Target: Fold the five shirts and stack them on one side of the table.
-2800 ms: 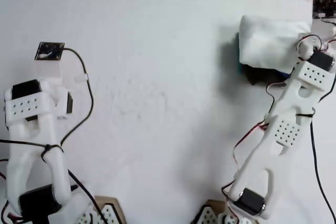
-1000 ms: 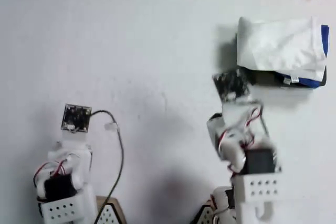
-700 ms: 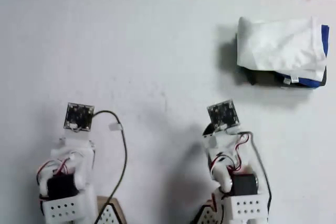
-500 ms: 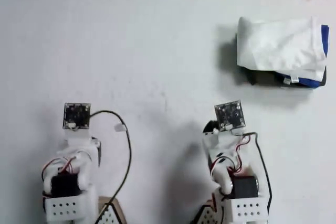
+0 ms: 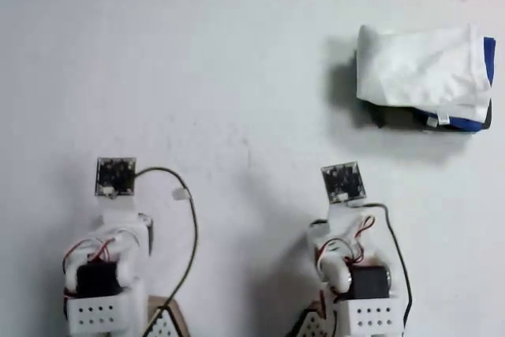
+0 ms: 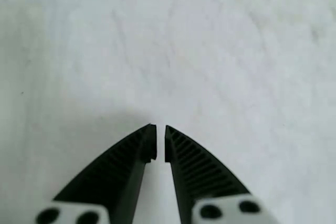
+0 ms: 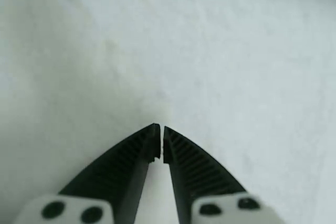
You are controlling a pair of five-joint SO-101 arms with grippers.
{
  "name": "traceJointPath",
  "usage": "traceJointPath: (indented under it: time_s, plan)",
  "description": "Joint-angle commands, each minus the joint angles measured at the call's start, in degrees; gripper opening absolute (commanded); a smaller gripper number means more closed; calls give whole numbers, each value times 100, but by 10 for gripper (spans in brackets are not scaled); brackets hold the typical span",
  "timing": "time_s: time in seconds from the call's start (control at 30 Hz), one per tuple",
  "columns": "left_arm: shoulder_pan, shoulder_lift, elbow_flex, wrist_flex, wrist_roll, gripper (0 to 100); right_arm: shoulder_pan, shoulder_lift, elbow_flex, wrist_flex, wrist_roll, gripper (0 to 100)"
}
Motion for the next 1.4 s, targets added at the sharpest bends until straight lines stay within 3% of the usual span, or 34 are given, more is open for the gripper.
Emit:
traceJointPath:
  time_s: [0.0,0.23,0.5,1.37]
  plan:
    - [44,-149,119,35,53,58,22,-92,53,48,-26,19]
    - [70,-149,119,44,53,58,119,-101,53,48,-26,19]
    - [316,-141,119,44,53,58,813,-189,53,57,-26,19]
    - [325,-141,119,44,53,58,796,-119,53,57,-26,19]
